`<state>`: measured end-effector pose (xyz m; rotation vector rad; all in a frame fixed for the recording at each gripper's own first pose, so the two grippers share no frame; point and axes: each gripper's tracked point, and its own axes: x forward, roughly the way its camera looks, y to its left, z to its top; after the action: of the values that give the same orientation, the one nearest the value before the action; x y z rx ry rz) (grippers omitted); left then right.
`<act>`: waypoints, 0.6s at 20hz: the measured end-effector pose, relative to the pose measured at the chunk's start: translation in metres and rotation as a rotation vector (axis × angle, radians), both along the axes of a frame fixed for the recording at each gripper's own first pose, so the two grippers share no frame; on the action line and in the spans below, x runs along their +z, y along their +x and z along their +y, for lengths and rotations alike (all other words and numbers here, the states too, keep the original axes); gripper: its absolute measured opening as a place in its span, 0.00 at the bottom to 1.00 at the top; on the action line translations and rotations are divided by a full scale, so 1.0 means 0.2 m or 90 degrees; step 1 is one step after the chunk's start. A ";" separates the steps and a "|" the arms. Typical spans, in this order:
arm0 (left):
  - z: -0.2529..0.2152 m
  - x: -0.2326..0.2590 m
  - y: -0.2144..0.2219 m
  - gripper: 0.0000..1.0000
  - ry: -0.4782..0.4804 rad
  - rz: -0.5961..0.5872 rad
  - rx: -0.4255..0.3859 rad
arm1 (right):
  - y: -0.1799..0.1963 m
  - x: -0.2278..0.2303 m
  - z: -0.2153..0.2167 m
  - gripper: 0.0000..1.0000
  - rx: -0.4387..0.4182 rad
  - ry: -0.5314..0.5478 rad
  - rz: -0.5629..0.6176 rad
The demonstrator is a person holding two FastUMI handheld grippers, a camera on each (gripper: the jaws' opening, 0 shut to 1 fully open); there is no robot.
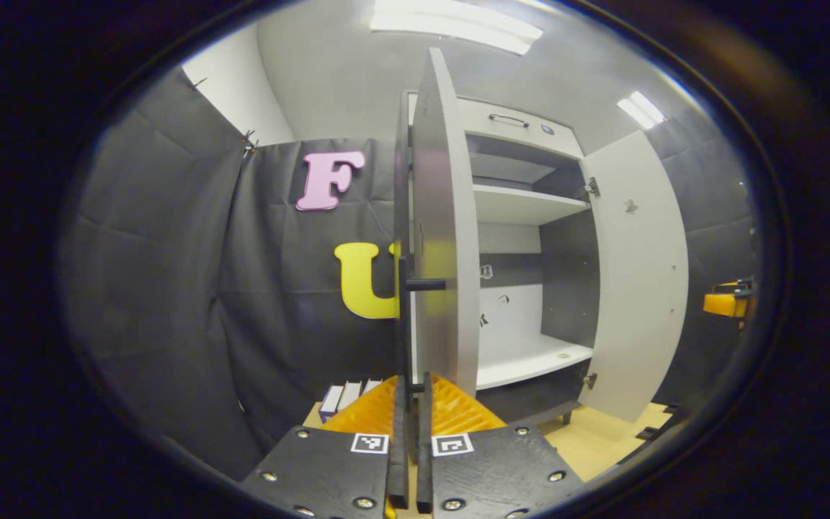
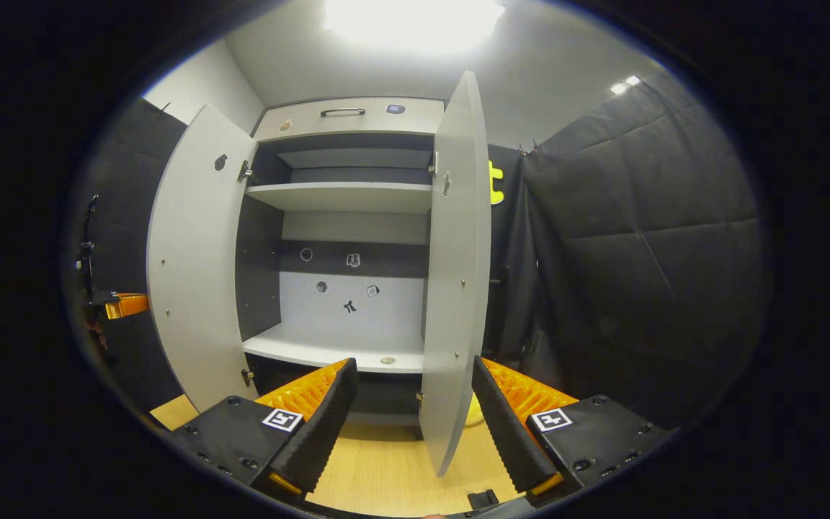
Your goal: Open the right door of the double-door shoe cabinet with the right hand, and open the left door with the left hand.
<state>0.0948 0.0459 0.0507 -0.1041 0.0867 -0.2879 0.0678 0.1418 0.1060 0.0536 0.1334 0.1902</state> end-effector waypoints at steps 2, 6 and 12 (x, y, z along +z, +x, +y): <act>0.00 0.04 -0.09 0.07 0.005 -0.005 0.026 | -0.01 -0.01 -0.06 0.99 0.010 -0.009 -0.002; -0.03 0.10 -0.30 0.02 0.025 -0.013 0.072 | -0.10 -0.01 -0.17 0.99 0.018 -0.037 -0.020; -0.11 0.16 -0.59 0.08 0.041 -0.018 0.108 | -0.22 -0.01 -0.29 0.98 0.032 -0.036 -0.045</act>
<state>-0.0239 0.0231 0.0834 -0.0427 0.0582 -0.1174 0.0229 0.0836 0.1040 -0.0129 0.0698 0.2386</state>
